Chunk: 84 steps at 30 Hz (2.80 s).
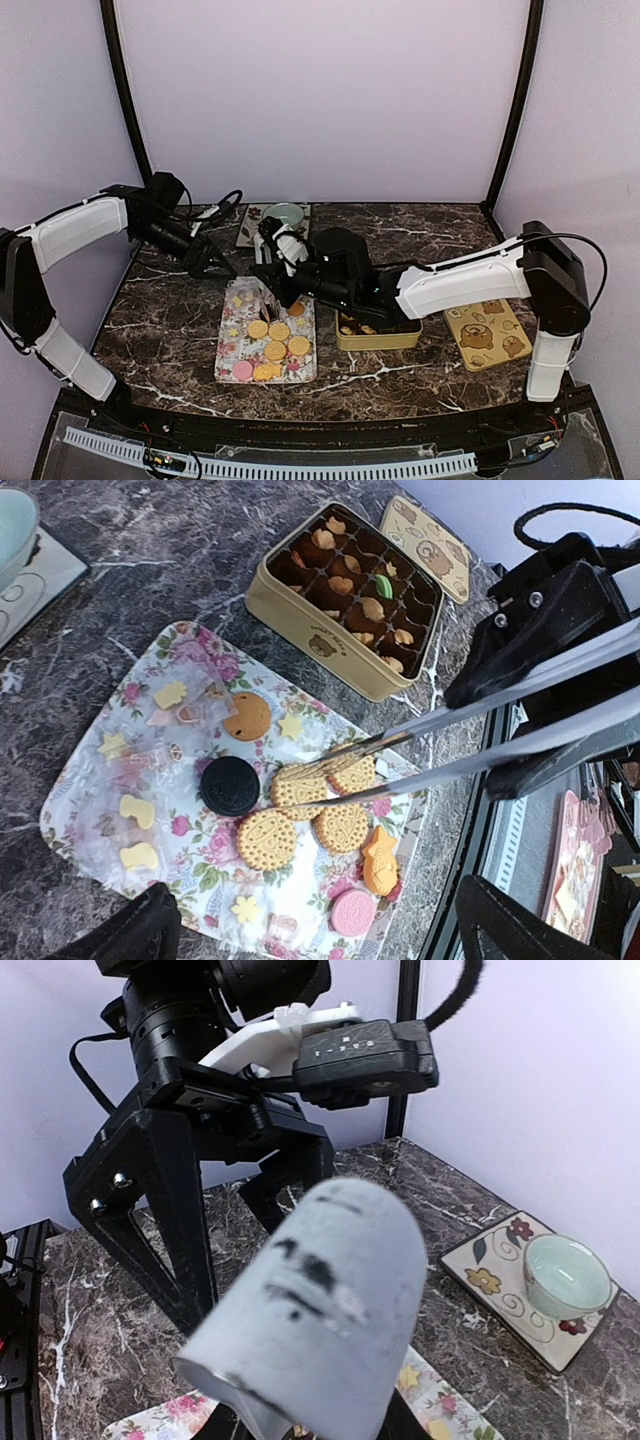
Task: Pack the cookies
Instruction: Adjust the clamp on the plate, then pick up the fake cookies from the plate.
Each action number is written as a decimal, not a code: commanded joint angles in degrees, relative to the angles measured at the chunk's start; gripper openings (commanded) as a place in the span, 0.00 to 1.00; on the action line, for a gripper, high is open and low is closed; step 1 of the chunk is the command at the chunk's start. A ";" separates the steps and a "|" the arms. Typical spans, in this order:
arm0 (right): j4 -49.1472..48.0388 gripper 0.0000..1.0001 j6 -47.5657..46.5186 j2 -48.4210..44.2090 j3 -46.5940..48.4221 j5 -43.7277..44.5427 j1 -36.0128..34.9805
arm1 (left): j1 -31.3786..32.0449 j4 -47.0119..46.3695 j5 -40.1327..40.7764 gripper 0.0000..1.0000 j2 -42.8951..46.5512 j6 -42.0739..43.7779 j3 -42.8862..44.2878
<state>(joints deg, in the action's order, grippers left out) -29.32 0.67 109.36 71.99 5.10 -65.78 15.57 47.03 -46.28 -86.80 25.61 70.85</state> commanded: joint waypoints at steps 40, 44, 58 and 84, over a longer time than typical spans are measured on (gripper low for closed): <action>-26.56 0.39 -4.00 2.23 -12.80 13.71 2.32 | -11.80 0.87 0.72 0.99 8.76 1.38 -3.29; -27.94 0.39 -2.84 2.70 -13.98 14.02 2.64 | -11.87 0.96 0.90 0.99 8.85 1.42 -3.18; -28.90 0.40 -0.75 4.46 -15.56 13.31 2.67 | -11.93 1.13 0.71 0.99 8.59 1.20 -2.76; -24.41 0.22 -7.96 0.31 -12.43 15.12 0.13 | -11.94 1.66 0.58 0.99 8.11 1.75 -1.70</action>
<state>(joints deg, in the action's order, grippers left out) -55.24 -5.61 113.73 58.46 19.77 -65.28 4.01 47.24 -44.60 -78.48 26.44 67.55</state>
